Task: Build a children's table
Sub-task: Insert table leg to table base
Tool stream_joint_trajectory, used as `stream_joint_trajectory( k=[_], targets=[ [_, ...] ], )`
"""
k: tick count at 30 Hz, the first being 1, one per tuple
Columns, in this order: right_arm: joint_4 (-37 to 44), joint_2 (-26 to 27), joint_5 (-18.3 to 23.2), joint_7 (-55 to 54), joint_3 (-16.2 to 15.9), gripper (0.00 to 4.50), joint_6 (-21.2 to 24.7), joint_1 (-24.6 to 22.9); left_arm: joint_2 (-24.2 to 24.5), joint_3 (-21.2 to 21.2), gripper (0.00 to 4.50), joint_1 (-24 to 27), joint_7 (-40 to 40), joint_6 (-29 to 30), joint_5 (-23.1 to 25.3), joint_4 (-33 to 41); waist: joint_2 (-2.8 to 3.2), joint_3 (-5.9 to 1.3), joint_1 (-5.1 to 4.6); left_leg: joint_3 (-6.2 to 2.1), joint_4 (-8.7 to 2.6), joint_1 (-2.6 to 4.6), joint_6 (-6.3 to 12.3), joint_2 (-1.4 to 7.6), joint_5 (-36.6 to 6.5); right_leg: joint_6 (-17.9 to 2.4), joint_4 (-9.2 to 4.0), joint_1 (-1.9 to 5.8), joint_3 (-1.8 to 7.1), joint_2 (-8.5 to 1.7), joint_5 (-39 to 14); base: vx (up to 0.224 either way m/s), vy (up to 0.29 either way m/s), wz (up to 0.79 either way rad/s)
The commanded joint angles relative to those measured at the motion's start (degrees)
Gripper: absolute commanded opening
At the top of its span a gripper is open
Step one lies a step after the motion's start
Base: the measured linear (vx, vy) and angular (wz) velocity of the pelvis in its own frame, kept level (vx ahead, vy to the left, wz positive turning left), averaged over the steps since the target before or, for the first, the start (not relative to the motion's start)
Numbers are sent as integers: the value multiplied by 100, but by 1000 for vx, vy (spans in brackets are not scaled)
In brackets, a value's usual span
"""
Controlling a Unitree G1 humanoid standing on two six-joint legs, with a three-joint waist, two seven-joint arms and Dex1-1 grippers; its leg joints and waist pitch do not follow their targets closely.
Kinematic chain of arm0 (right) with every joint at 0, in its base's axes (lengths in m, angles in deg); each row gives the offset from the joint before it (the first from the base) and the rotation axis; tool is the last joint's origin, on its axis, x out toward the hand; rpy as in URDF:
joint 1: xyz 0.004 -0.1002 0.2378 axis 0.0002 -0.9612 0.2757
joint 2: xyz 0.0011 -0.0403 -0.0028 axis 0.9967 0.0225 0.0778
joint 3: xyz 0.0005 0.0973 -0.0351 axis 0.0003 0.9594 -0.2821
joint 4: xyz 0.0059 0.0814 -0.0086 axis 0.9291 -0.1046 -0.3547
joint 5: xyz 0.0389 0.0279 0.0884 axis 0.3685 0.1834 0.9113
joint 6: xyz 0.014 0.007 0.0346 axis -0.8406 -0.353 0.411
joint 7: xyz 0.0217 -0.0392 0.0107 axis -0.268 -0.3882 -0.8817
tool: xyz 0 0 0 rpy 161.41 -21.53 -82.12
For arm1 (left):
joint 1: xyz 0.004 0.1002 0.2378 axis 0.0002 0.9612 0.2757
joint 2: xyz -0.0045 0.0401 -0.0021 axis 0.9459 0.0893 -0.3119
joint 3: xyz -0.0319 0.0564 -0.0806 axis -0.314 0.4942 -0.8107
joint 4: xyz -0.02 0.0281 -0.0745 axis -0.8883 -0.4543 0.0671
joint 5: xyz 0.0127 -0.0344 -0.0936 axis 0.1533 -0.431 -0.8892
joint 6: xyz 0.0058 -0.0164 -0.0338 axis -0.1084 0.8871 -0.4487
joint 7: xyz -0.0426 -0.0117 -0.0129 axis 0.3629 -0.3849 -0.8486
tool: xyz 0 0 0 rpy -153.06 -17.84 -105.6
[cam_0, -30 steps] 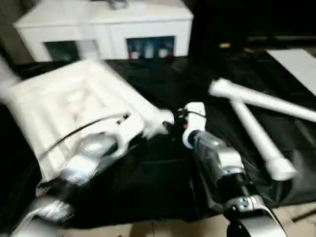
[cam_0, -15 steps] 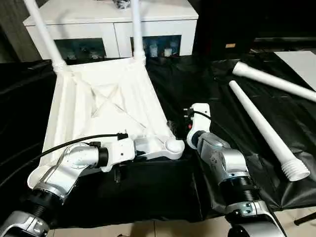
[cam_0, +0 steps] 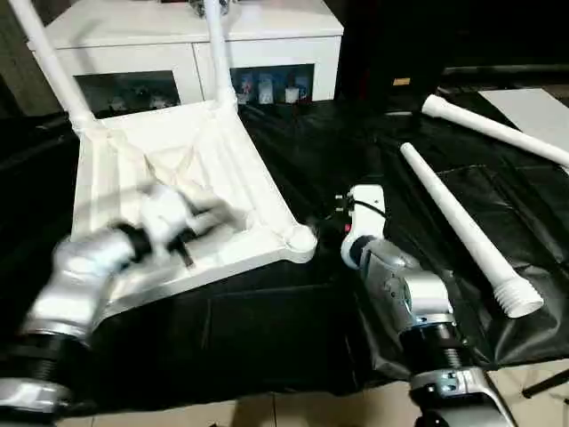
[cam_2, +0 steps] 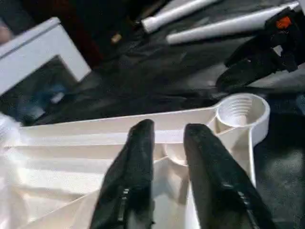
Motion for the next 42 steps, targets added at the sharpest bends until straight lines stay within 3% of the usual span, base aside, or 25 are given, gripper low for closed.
stream_joint_trajectory(
  k=[1,4,5,6,7,8,9,11,14,15,16,19,20,21,24,29,31,36,39,41,42],
  targets=[
    [107,-383,-195,-40,40,418,379,346,-114,-125,172,126,245,864,-320,776,110,-356,17,46,-348,173,-446,57,-1428,-1064,-292,254,112,-144,-542,0,0,0],
    [-66,-778,-74,145,269,434,493,649,-312,43,195,165,481,1706,-466,1320,103,-344,52,55,-326,176,-423,49,-1543,-1049,-316,249,112,-131,-636,0,0,0],
    [-73,-788,-81,146,266,444,492,655,-318,49,198,165,485,1712,-467,1326,80,-338,65,50,-321,141,-384,29,-1486,-1012,-331,268,111,-135,-744,0,0,0],
    [-438,-1160,-265,178,222,450,479,932,-593,318,213,133,589,1908,-581,1529,77,-338,61,45,-322,132,-399,33,-1473,-1000,-327,276,108,-138,-782,0,0,0],
    [-438,-1160,-265,178,222,450,479,932,-593,318,228,133,589,1908,-581,1529,110,-341,47,50,-305,157,-428,24,-1519,-1027,-353,262,101,-129,-830,0,0,0],
    [-609,-1286,-292,197,237,450,475,1051,-706,422,236,110,611,2002,-654,1610,87,-344,56,61,-288,158,-414,19,-1518,-1032,-357,264,106,-122,-809,0,0,0],
    [-1134,-1649,-404,459,112,450,519,1318,-998,690,239,28,653,2268,-704,1752,93,-358,46,58,-277,124,-386,7,-1417,-1065,-335,300,106,-124,-730,0,0,0],
    [-1487,-1969,-562,935,-197,450,607,1460,-1157,904,243,-18,676,2365,-564,1766,104,-366,38,55,-237,120,-338,12,-1408,-1174,-333,306,91,-116,-615,0,0,0],
    [-1738,-2282,-782,1302,-532,450,697,1554,-1257,1013,278,-20,753,2564,-401,1873,52,-379,-10,37,-200,25,-126,-3,-1103,-1287,-301,386,72,-119,-243,0,0,0],
    [-1738,-2282,-782,1302,-532,450,697,1554,-1257,1013,280,-20,753,2564,-401,1873,49,-380,-18,42,-187,32,-100,-3,-1104,-1317,-307,377,74,-123,-243,0,0,0],
    [-2023,-2604,-1052,1463,-776,450,709,1655,-1416,952,290,-72,957,2564,-371,1867,-1,-383,-64,49,-176,22,-41,-5,-1082,-1374,-307,393,70,-109,-275,0,0,0],
    [-2531,-2949,-1147,1747,-871,450,703,1823,-1555,833,290,-153,1197,2683,-464,1918,-16,-370,-57,64,-147,37,78,7,-1160,-1501,-340,381,70,-122,-581,0,0,0],
    [-2705,-3001,-1120,1860,-870,450,697,1880,-1506,869,290,-152,1177,2737,-424,1943,-71,-353,-71,68,-150,17,129,10,-1193,-1481,-349,378,63,-118,-718,0,0,0],
    [-2780,-3031,-1128,1902,-886,450,704,1899,-1473,890,290,-143,1163,2756,-396,1956,-50,-352,-68,56,-148,15,133,9,-1212,-1468,-337,378,59,-126,-817,0,0,0],
    [-3199,-3152,-1147,2209,-967,450,787,1977,-1327,959,290,-43,1082,2914,-384,2121,-96,-345,-71,69,-134,28,206,22,-1257,-1419,-352,337,58,-134,-1097,0,0,0],
    [-3715,-3191,-965,2709,-889,450,988,2003,-1068,876,290,238,679,3483,-925,2814,-159,-332,-13,94,-132,28,215,61,-1169,-1494,-325,308,43,-129,-1090,0,0,0],
    [-4234,-3191,-709,2786,-505,424,1000,2124,-787,772,299,388,450,3949,-1331,3278,-125,-324,18,97,-128,41,182,72,-1194,-1563,-301,286,35,-126,-1061,0,0,0],
    [-4548,-3276,-629,2777,-329,397,904,2194,-605,685,299,280,293,4267,-1558,3382,-85,-295,46,110,-123,75,52,52,-1540,-1463,-341,246,39,-108,-1406,0,0,0],
    [-4642,-3380,-584,2999,-299,367,960,2201,-524,674,299,135,193,4372,-1576,3390,-96,-287,57,106,-123,69,7,45,-1662,-1383,-351,243,41,-114,-1621,0,0,0],
    [-4702,-3451,-484,3094,-190,349,1018,2212,-549,668,299,79,258,4335,-1560,3348,-49,-291,57,94,-121,74,-25,41,-1733,-1333,-359,245,38,-112,-1709,0,0,0],
    [-4742,-3490,-442,3094,-120,349,1030,2219,-574,669,299,69,308,4306,-1550,3317,-67,-293,57,93,-120,75,-26,44,-1744,-1325,-362,246,37,-113,-1714,0,0,0]
  ],
)
